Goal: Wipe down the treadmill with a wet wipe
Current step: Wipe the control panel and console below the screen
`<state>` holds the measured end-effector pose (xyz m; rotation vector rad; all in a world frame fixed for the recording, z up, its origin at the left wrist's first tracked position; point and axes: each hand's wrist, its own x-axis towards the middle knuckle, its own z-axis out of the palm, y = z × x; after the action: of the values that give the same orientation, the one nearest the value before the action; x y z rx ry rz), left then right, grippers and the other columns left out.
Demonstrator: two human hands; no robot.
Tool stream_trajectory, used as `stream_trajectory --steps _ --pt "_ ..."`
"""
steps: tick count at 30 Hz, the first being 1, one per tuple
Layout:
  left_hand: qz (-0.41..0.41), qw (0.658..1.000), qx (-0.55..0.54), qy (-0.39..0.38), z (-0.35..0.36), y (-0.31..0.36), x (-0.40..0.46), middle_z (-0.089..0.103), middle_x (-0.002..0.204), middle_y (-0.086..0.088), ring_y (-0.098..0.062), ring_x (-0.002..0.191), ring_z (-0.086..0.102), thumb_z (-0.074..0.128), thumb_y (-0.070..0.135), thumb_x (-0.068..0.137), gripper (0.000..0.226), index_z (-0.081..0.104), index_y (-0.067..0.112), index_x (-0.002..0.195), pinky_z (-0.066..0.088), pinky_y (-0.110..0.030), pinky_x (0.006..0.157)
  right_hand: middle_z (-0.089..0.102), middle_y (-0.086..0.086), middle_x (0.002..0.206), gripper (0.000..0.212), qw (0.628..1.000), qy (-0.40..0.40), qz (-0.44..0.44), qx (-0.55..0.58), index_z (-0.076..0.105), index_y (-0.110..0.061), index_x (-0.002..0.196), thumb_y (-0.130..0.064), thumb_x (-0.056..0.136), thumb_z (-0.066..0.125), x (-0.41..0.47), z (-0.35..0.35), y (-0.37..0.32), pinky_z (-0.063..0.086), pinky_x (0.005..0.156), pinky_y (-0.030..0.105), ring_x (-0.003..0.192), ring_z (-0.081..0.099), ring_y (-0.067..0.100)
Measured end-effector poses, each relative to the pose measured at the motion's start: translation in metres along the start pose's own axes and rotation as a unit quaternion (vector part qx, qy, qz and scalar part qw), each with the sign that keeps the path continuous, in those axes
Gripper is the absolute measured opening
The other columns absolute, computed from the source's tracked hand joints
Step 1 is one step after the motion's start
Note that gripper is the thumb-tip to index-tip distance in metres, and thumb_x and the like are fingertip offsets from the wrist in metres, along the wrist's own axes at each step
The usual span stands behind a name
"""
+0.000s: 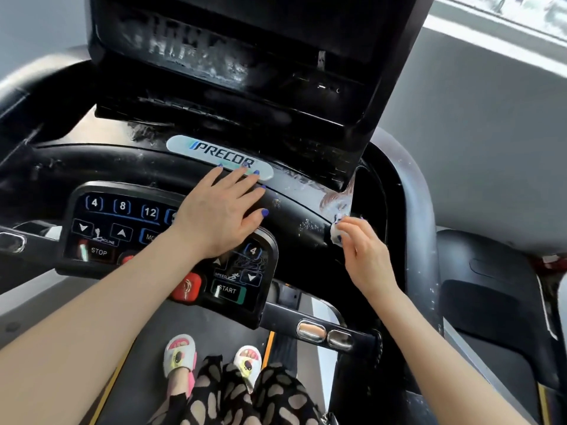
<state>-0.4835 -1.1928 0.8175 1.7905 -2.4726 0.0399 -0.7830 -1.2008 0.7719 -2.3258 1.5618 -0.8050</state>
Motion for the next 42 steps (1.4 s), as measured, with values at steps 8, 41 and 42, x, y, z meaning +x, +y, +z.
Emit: stream_trajectory --steps 8,41,42 --pt "0.002 0.999 0.007 0.046 0.004 0.001 0.001 0.058 0.144 -0.011 -0.034 0.14 0.047 0.032 0.047 0.1 0.059 0.065 0.012 0.134 0.035 -0.055 0.115 0.009 -0.009 0.167 0.066 0.974 -0.226 0.013 -0.02 0.011 -0.026 0.159 -0.057 0.1 0.012 0.024 -0.002 -0.002 -0.017 0.123 0.034 0.151 -0.004 -0.005" --pt "-0.008 0.999 -0.006 0.031 0.004 0.002 -0.002 0.055 0.147 -0.011 -0.034 0.138 0.049 0.027 0.046 0.099 0.061 0.062 0.014 0.137 0.037 -0.051 0.113 -0.009 -0.005 0.169 0.072 0.924 -0.248 -0.21 -0.2 -0.002 -0.024 0.16 -0.054 0.103 0.029 0.02 0.008 -0.001 -0.004 0.125 0.049 0.156 -0.006 0.018" --pt "-0.005 0.999 -0.006 0.032 0.005 0.002 -0.002 0.055 0.147 -0.011 -0.035 0.138 0.049 0.027 0.045 0.099 0.061 0.062 0.013 0.137 0.037 -0.051 0.113 -0.006 -0.003 0.169 0.072 0.914 -0.248 -0.234 -0.219 0.0 -0.022 0.161 -0.054 0.103 0.029 0.022 0.009 0.0 -0.004 0.125 0.049 0.156 -0.004 0.019"
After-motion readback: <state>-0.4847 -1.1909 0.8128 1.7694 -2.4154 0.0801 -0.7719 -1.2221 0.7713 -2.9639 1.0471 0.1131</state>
